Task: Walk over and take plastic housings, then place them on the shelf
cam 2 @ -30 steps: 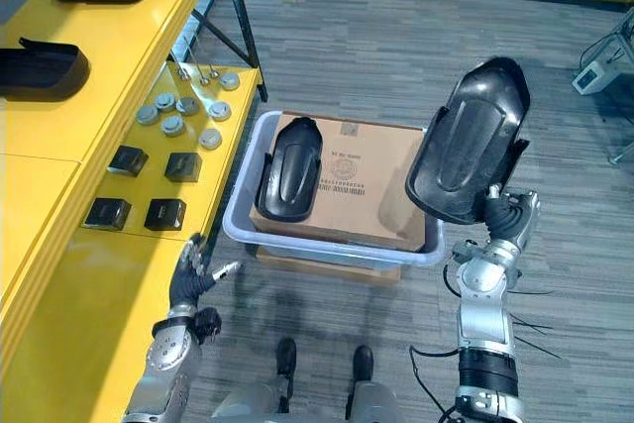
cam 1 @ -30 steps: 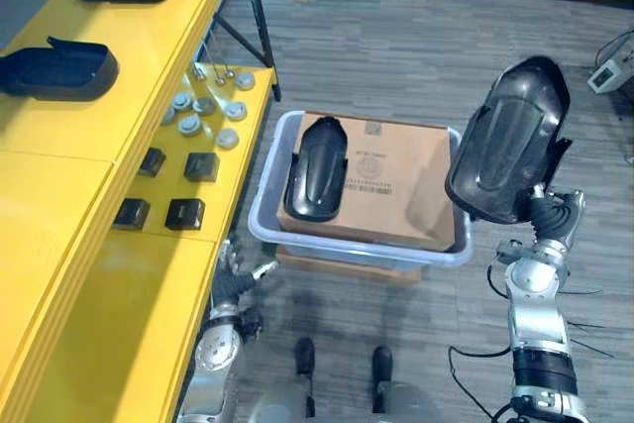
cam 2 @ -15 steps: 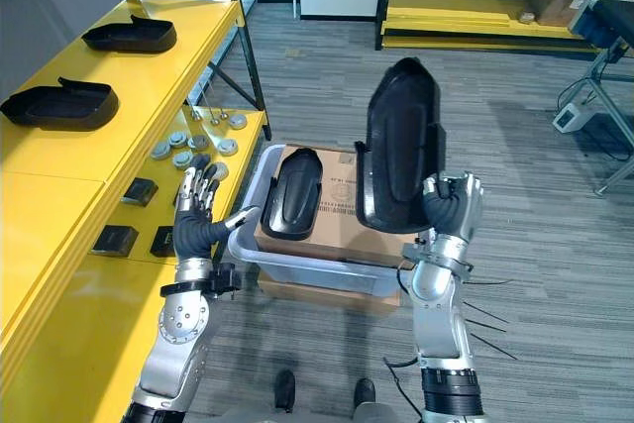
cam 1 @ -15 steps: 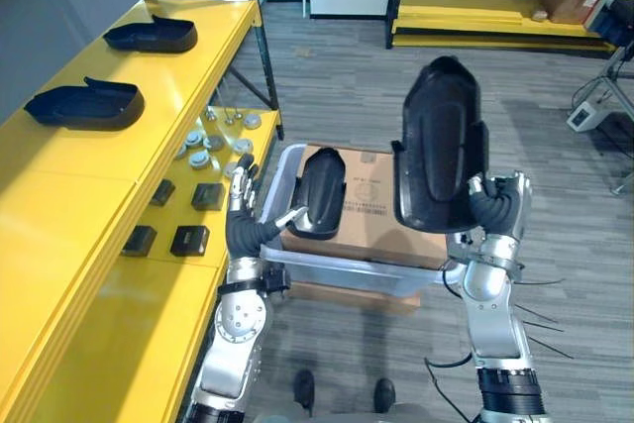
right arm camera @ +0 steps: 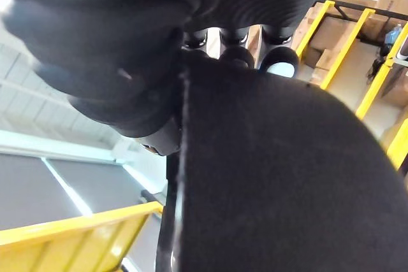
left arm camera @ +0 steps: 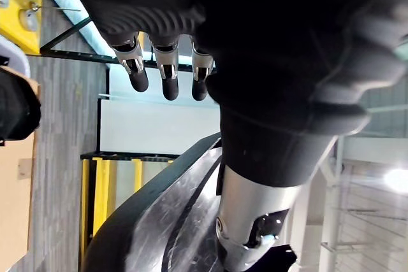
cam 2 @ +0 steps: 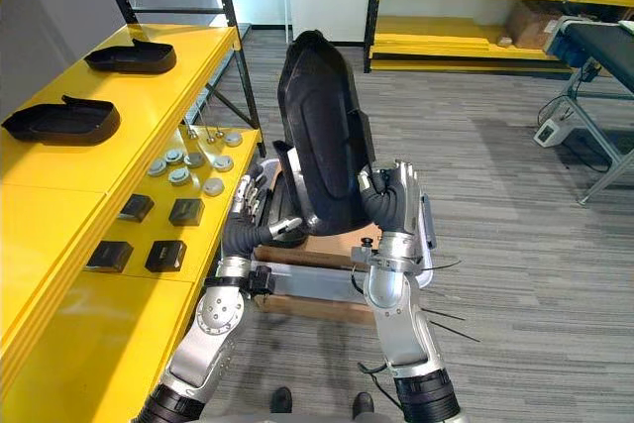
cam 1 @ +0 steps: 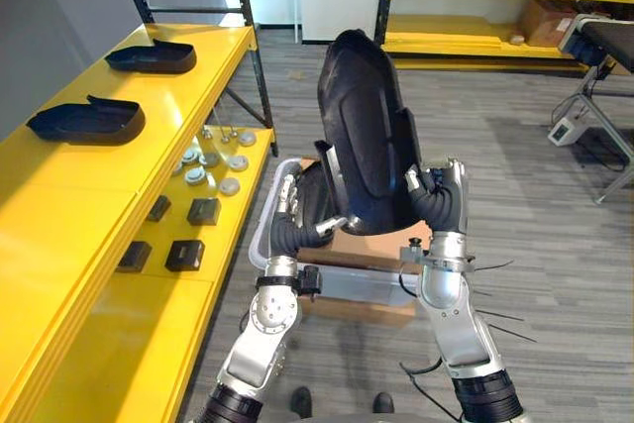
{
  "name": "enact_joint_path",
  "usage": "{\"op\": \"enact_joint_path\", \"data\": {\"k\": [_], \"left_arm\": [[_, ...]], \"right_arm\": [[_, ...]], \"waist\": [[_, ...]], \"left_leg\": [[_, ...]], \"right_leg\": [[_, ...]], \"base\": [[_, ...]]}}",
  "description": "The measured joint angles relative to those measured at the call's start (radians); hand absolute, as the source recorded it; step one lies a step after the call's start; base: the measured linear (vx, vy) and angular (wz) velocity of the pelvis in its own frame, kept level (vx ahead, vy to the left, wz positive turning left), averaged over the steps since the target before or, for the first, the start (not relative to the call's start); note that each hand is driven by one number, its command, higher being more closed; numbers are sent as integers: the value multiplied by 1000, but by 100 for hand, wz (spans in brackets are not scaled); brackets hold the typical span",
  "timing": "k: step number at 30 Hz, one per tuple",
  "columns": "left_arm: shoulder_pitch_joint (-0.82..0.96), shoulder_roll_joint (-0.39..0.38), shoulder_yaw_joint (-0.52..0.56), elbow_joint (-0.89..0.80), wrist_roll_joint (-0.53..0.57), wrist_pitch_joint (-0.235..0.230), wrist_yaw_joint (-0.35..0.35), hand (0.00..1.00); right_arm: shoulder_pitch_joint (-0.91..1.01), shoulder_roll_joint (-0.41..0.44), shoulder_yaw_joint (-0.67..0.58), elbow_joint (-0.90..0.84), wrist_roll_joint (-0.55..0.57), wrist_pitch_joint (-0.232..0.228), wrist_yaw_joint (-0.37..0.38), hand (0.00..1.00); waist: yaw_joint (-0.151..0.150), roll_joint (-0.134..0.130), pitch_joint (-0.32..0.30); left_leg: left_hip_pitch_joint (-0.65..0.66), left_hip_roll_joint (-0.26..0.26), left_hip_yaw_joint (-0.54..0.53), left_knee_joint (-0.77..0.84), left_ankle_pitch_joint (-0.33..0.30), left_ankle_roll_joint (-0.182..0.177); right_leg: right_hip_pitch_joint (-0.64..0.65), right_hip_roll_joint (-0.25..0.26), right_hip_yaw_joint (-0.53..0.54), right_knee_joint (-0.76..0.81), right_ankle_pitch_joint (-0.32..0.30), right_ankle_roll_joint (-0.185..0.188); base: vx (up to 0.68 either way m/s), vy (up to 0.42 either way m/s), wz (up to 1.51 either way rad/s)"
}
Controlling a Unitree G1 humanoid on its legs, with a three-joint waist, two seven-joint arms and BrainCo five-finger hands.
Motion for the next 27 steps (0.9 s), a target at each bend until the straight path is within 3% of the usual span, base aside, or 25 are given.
{"op": "enact_joint_path", "data": {"k": [4, 5, 17, 22, 23, 27], "left_arm": [[-25, 9, -10, 12, -43, 0, 20, 0], [-25, 9, -11, 12, -53, 0, 24, 100], [-53, 59, -8, 56, -180, 2, 68, 100], [-53, 79, -16, 62, -218, 12, 66, 100], [-53, 79, -17, 62, -231, 12, 66, 100], [-53, 79, -18, 63, -251, 14, 65, 100]], "right_arm": [[3, 0, 25, 0, 19, 0, -8, 100], [5, -2, 31, 0, 20, 0, -8, 100], [39, -80, 81, 1, 49, -7, -24, 100], [39, -108, 139, 0, 45, -38, -25, 100], [39, -110, 144, 0, 44, -41, -25, 0], [39, -110, 146, 0, 44, -56, -25, 0]], "waist": [[-4, -2, -15], [-5, -1, -20], [-32, -6, -36], [-43, -4, -56], [-43, -5, -58], [-45, -5, -58]], "left_leg": [[0, 0, 3, 0, 1, 1], [0, 0, 5, 0, 1, 1], [4, 0, 12, 1, 1, 1], [3, 0, 12, 0, -2, -3], [3, 0, 12, 0, -2, -3], [3, 0, 11, 0, -2, -3]], "right_leg": [[-1, 0, 2, 0, 3, 5], [-2, 0, 4, -1, 3, 5], [-2, 0, 12, -2, 5, 1], [-2, 0, 12, -4, 5, -1], [-1, 0, 12, -3, 5, -1], [-1, 0, 12, -3, 5, -1]], "base": [[3, 0, -1], [9, 0, -3], [-1, 0, -1], [0, 0, 0], [0, 0, 0], [0, 0, 0]]}}
